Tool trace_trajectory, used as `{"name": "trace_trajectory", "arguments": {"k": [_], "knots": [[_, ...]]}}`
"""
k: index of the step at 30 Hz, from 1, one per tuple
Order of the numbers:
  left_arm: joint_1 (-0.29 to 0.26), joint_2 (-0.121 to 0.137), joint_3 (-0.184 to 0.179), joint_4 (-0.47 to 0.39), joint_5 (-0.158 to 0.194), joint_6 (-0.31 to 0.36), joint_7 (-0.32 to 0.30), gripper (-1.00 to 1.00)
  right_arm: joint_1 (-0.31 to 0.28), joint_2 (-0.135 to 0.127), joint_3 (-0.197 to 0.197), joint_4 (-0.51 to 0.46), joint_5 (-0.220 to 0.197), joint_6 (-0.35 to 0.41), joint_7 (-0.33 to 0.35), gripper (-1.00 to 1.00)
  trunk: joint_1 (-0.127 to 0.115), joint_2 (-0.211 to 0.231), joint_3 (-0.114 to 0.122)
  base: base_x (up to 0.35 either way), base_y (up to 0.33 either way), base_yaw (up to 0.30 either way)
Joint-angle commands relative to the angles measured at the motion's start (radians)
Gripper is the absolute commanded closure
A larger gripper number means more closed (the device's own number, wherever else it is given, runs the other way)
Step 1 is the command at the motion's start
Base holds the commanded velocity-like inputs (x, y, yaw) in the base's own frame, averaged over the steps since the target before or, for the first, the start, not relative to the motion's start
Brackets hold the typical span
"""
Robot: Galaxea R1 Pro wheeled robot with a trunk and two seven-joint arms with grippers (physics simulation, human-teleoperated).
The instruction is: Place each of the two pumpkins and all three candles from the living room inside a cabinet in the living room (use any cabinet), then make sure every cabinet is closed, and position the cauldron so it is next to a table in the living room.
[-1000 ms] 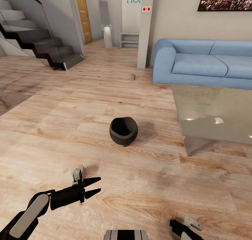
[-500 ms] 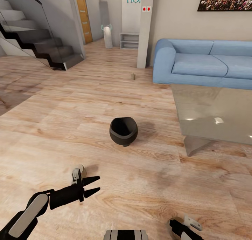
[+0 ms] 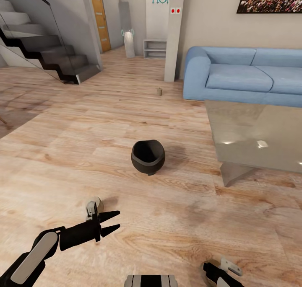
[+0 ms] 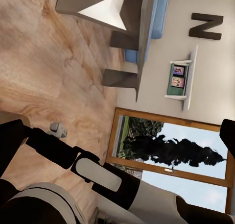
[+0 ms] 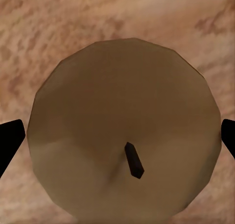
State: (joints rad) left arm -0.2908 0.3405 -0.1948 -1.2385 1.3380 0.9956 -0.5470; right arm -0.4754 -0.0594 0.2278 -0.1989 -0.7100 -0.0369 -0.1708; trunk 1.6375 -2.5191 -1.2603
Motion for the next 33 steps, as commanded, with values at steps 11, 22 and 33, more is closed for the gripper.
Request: {"name": "trace_trajectory", "arguments": {"k": [11,22,33], "knots": [[-0.001,0.0,-0.003,0.004,-0.003,0.0,-0.004,-1.0,0.0,0.0,0.009,-0.001,-0.013,-0.003,-0.004,1.0,-0.004,0.002,0.034,0.0,0.0,0.0],[-0.001,-0.001,-0.004,0.011,-0.017,-0.006,0.003,-1.0,0.0,0.0,0.01,-0.003,-0.013,-0.003,-0.001,1.0,-0.009,0.004,0.077,0.0,0.0,0.0],[-0.001,0.001,-0.002,0.059,-0.02,-0.008,0.006,-1.0,0.001,-0.001,0.01,-0.015,-0.013,-0.015,0.001,1.0,-0.013,0.006,0.108,0.0,0.0,0.0]]}}
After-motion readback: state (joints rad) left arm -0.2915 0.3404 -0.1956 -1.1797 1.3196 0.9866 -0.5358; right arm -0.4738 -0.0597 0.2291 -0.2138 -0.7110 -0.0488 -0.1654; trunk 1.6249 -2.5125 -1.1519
